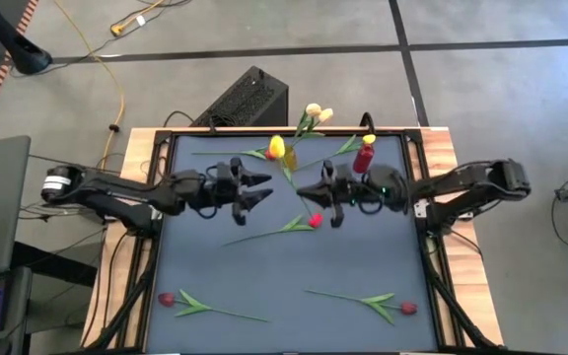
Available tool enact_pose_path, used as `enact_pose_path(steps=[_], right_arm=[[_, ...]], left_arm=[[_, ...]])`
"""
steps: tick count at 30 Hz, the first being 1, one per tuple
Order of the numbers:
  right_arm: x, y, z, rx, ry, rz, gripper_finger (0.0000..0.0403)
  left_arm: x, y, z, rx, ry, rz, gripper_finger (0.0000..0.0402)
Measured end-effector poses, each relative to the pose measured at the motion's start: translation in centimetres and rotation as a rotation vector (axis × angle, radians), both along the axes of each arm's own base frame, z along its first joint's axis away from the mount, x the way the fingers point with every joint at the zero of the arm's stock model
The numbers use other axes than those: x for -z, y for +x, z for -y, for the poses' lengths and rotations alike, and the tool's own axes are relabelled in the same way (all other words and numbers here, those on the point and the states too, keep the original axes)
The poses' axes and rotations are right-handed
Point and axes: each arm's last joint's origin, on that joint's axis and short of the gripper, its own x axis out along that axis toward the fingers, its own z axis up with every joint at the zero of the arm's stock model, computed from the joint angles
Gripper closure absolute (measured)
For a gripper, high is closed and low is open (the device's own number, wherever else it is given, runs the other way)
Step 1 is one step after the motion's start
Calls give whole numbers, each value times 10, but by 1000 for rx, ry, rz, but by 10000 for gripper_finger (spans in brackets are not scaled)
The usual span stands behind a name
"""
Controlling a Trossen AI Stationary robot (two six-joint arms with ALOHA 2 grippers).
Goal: Sort flowers into vase by color
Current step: Put the bottom yellow flower into the yellow vase
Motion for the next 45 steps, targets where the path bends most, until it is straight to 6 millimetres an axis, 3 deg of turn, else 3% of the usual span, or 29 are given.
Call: enact_pose_path(steps=[6,15,25,36,45], right_arm=[[-1,-3,26,23,15,8,388],[-9,-5,30,95,15,94,388],[0,7,28,155,26,95,388],[-2,16,20,136,-17,97,388],[-2,16,21,137,-16,98,388]], left_arm=[[0,19,-25,13,20,-19,212],[18,37,-55,154,-56,-74,212],[19,60,-53,315,-78,-55,212],[12,60,-53,308,-63,-36,213],[13,60,-53,314,-74,-37,285]])
